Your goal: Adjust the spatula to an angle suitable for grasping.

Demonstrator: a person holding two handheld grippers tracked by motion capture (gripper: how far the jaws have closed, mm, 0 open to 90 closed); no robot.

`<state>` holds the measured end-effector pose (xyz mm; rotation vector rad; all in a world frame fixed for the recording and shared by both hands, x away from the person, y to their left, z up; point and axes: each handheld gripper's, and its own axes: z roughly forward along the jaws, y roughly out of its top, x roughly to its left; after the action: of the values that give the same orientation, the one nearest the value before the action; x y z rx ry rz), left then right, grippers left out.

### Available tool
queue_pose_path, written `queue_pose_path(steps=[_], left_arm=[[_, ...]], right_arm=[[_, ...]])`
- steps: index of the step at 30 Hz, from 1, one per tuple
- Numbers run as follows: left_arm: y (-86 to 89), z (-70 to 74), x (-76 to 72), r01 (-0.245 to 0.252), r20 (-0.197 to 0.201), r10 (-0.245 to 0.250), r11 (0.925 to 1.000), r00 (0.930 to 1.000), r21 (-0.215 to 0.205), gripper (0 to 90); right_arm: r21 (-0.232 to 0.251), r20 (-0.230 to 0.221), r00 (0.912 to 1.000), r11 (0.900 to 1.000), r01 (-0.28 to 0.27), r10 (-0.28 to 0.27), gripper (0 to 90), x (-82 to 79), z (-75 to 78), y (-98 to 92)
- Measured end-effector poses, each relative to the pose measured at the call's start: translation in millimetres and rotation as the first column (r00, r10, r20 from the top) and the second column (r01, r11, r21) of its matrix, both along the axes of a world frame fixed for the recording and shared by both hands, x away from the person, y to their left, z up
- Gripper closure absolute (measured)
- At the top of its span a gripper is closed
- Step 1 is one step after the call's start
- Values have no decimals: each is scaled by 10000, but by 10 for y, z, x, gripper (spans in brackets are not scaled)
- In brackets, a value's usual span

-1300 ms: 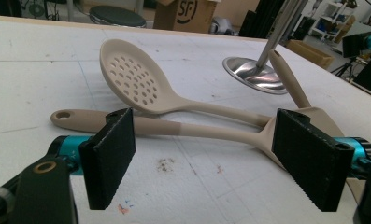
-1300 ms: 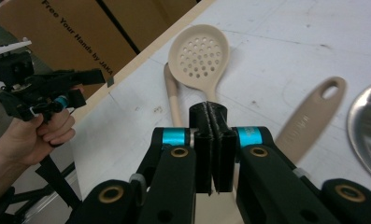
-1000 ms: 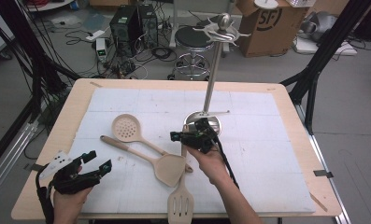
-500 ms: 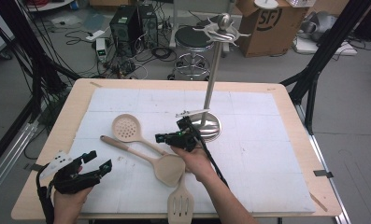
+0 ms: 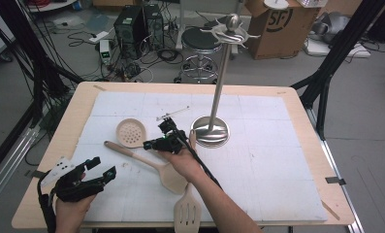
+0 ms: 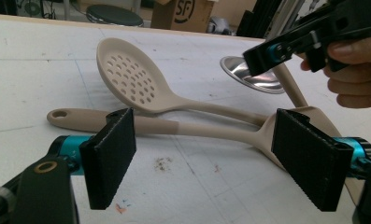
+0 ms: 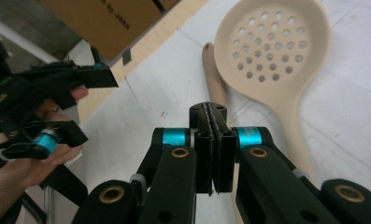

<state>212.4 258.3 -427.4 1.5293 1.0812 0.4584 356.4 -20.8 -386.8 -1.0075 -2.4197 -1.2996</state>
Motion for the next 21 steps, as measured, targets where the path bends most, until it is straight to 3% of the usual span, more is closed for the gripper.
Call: queue_pose_path(steps=[4,21], left_arm=[[4,0,5,44,14,-44,10000,10000,18,226],[2,-5,2,16,-29,-16,10000,10000,-8,226]], right_arm=[[-238,-67,9999,9996,-159,157,894,29,-41,105],[-599,-284,9989,9974,-393,376,893,41,-126,172]])
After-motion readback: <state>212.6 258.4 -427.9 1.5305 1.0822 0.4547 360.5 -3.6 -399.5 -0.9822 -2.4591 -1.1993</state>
